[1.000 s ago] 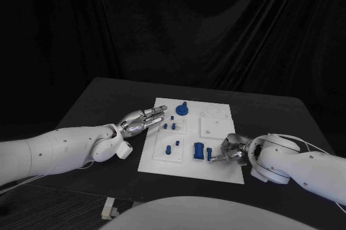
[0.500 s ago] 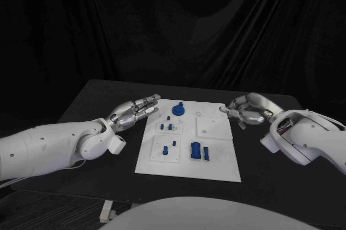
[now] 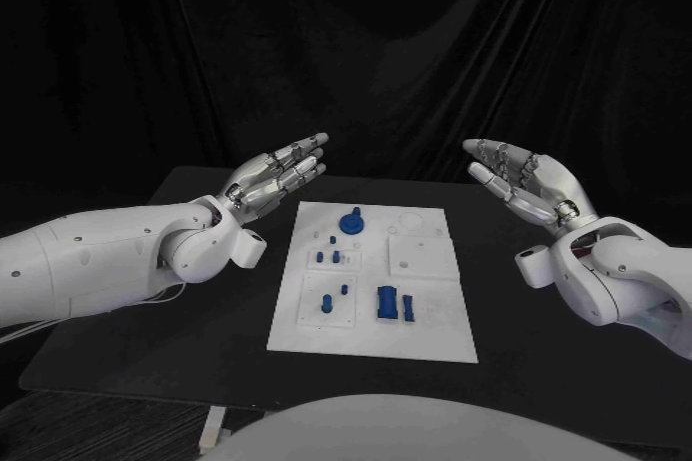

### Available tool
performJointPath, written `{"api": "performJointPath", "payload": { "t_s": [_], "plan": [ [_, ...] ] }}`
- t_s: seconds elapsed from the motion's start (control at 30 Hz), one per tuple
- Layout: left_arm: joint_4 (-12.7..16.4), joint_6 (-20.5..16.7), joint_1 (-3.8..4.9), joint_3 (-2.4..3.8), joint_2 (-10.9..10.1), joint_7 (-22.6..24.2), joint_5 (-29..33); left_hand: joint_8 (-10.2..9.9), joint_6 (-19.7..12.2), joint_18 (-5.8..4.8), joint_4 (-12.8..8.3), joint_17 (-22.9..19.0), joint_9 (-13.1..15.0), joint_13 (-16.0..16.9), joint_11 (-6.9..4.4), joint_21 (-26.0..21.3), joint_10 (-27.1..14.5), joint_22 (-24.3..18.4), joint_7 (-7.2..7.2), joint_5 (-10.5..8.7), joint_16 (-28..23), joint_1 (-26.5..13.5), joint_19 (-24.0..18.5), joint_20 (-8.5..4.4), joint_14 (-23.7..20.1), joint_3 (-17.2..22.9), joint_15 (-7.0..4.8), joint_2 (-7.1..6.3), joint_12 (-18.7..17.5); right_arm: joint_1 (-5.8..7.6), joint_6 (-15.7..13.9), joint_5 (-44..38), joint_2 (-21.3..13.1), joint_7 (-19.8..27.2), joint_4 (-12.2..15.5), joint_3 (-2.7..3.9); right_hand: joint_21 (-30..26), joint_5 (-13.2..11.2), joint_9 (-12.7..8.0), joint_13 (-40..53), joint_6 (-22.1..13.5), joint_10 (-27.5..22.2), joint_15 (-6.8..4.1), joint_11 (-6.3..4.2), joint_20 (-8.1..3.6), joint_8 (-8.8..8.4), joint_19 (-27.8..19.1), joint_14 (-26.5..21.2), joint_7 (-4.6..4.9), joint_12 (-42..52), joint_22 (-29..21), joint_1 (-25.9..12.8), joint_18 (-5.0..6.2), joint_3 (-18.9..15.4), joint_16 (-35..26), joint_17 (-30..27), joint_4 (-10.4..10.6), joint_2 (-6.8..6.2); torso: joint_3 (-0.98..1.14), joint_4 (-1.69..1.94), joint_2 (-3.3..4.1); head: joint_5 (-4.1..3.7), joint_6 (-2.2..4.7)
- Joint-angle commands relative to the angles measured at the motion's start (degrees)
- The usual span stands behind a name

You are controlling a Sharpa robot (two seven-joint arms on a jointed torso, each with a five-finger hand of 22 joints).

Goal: Assemble the parts on the task board

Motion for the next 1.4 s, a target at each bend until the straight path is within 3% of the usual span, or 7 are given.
{"api": "performJointPath", "payload": {
  "t_s": [0.03,0.33,0.37,0.57,0.97,1.07,1.4],
  "plan": [
    [0.0,-2.2,0.25,0.05,0.5,9.5,1.5,-0.7,-6.3,0.83,0.0,-0.1,-0.6,-0.1,0.87,-0.2,-0.2,-0.1,-1.33,0.02,-0.2,-0.6,0.1,-0.41,0.0,-0.3,-0.73,-0.08,-1.1,-0.93,5.0,6.7,0.2,9.3,-0.5,0.06,-0.5,-0.2,-7.7,-7.4,-7.8,-7.8,-3.74,-5.65,-2.44,-4.56,-2.0,-7.7,-5.92,-3.5,-4.6,-0.9,3.08,2.3,-3.1,-2.7,0.1,-1.83,0.28,-0.04,-0.11,-0.41,0.01],
    [-0.4,-2.7,0.10,0.03,1.4,10.2,1.6,-1.0,-8.9,0.97,0.0,-0.1,-0.8,-0.2,-0.27,-0.2,-0.2,-0.1,-0.67,-0.20,-0.2,-1.0,0.1,-1.01,0.0,-0.7,-1.51,-0.25,-1.6,-2.12,6.9,7.4,0.1,10.3,-1.3,0.05,-0.8,-0.3,-12.2,-12.9,-13.1,-11.1,-7.93,-9.00,-6.02,-5.50,-2.2,-9.3,-9.46,-5.3,-7.1,-1.4,5.08,4.1,-4.5,-3.6,0.1,-2.74,0.44,-0.35,0.22,-0.55,0.01],
    [-0.3,-1.7,0.11,-0.01,1.3,0.0,0.8,-1.8,-14.0,-2.67,-5.1,-0.1,-1.7,-0.8,3.29,-0.2,0.0,-0.1,1.38,-5.07,-0.2,-23.4,0.1,-2.48,0.0,4.6,-1.62,-4.19,-5.0,-1.98,4.5,5.6,0.2,7.3,-1.2,0.00,-0.8,-3.1,-14.2,-15.7,-15.0,-12.0,-5.38,-7.04,-10.76,-6.55,-2.2,-9.3,-6.13,-10.4,-7.1,-19.2,1.46,6.8,-4.5,-3.6,-4.9,-4.26,0.49,-0.40,0.18,-0.34,0.00],
    [-0.1,-3.9,-0.27,0.61,1.9,-0.5,1.3,-1.8,-14.0,-2.69,-7.0,-0.1,-1.7,-0.8,3.29,-0.2,0.0,-0.1,1.38,-7.26,-0.2,-33.1,0.1,-7.06,0.0,6.5,-1.62,-5.80,-5.0,-2.72,2.7,7.8,1.1,6.6,-1.6,1.22,-0.8,-9.4,-14.2,-15.7,-20.1,-12.0,-5.38,-2.35,-10.76,-6.55,-2.2,-9.3,1.77,-10.4,-7.1,-46.4,-5.15,13.7,-4.5,-3.6,-12.6,-4.26,0.61,-0.19,0.34,-0.92,1.13],
    [1.5,-21.6,-3.25,5.49,6.3,-4.1,5.1,-1.8,-14.0,-4.38,-10.8,-0.1,-1.7,-0.8,3.29,-0.2,0.0,-0.1,1.38,-10.99,-0.2,-50.0,0.1,-7.06,0.0,10.3,-1.62,-8.72,-5.0,-7.80,-9.8,23.2,7.3,1.2,-3.9,9.48,-0.8,-9.4,-14.2,-15.7,-20.1,-12.0,-5.38,-2.35,-10.76,-6.55,-2.2,-9.3,1.77,-10.4,-7.1,-61.6,-5.15,13.7,-4.5,-3.6,-16.7,-4.26,1.46,1.43,1.60,-5.47,9.87],
    [2.1,-28.1,-4.35,7.29,7.9,-5.4,6.6,-1.8,-14.0,-8.89,-11.5,-0.1,-1.7,-0.8,3.29,-0.2,0.0,-0.1,1.38,-11.71,-0.2,-53.3,0.1,-7.06,0.0,11.0,-1.62,-9.28,-5.0,-8.77,-12.3,26.1,8.5,0.2,-4.4,11.07,-0.8,-9.4,-14.2,-15.7,-20.1,-12.0,-5.38,-2.35,-10.76,-6.55,-2.2,-9.3,1.77,-10.4,-7.1,-61.6,-5.15,13.7,-4.5,-3.6,-16.7,-4.26,1.68,1.84,1.93,-6.63,12.10],
    [3.4,-42.5,-6.80,11.29,11.5,-8.4,9.7,-1.8,-14.0,-8.89,-16.7,-0.1,-1.7,-0.8,3.29,-0.2,0.0,-0.1,1.38,-16.91,-0.2,-60.9,0.1,-7.06,0.0,16.2,-1.62,-13.39,-5.0,-9.32,-13.6,27.8,9.2,-0.4,-4.6,11.97,-0.8,-9.4,-14.2,-15.7,-20.1,-12.0,-5.38,-2.35,-10.76,-6.55,-2.2,-9.3,1.77,-10.4,-7.1,-61.6,-5.15,13.7,-4.5,-3.6,-16.7,-4.26,2.03,2.50,2.44,-8.47,15.62]
  ]
}}
